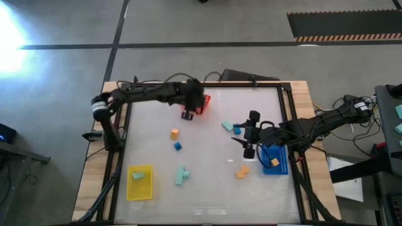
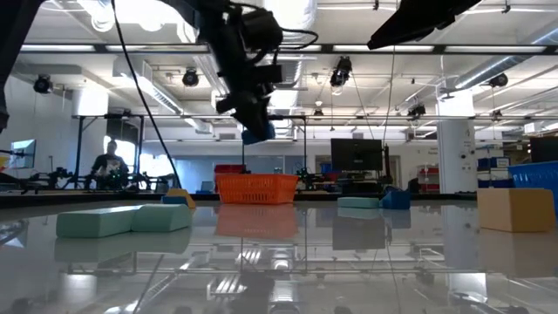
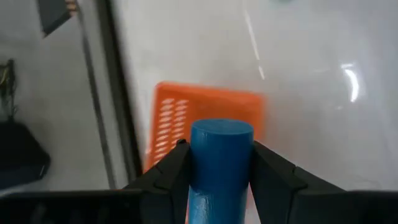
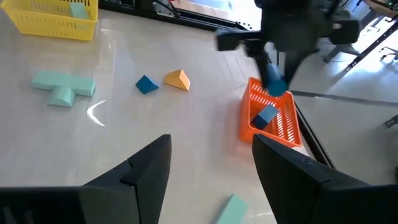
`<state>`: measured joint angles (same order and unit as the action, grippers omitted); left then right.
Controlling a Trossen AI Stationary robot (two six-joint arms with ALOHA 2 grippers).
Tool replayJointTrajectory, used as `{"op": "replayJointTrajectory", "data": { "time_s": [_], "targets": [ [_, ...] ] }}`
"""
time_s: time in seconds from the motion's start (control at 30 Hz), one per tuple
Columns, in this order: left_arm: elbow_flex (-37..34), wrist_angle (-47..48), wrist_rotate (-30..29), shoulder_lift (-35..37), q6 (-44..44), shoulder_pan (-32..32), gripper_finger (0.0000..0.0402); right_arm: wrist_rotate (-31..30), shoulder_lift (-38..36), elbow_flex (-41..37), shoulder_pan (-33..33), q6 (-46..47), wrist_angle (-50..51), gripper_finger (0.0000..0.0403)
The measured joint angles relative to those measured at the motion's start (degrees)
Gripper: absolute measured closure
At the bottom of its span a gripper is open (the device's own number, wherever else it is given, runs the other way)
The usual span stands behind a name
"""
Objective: Sort & place blocks by color
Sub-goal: Put the blue block into the orange bin, then put the green block into the yellow bin
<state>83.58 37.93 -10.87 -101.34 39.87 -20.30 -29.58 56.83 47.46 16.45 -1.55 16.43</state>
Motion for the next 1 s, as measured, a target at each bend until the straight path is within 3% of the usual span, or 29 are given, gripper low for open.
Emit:
{"op": "replayJointTrajectory", "data": {
  "time_s": [0.2, 0.47, 0.7, 1.0],
  "targets": [
    [-0.1, -7.2, 2.4, -2.8, -0.1, -4.5, 0.0289, 0.0, -0.6, 0.0, 0.0, -0.7, 0.0, 0.0186],
    [-0.2, -9.7, 2.9, -7.9, -0.1, -6.0, 0.0287, 0.0, -0.9, 0.0, 0.0, -0.7, 0.8, 0.0186],
    [-0.2, -9.5, 2.9, -8.5, -0.2, -6.0, 0.021, 0.0, -0.9, 0.0, 0.0, -1.0, 0.8, 0.0186],
    [-0.2, -7.0, 2.8, -4.7, -3.6, -4.2, 0.0201, 0.0, -0.9, 0.0, 0.0, 0.1, 0.8, 0.0186]
  ]
}}
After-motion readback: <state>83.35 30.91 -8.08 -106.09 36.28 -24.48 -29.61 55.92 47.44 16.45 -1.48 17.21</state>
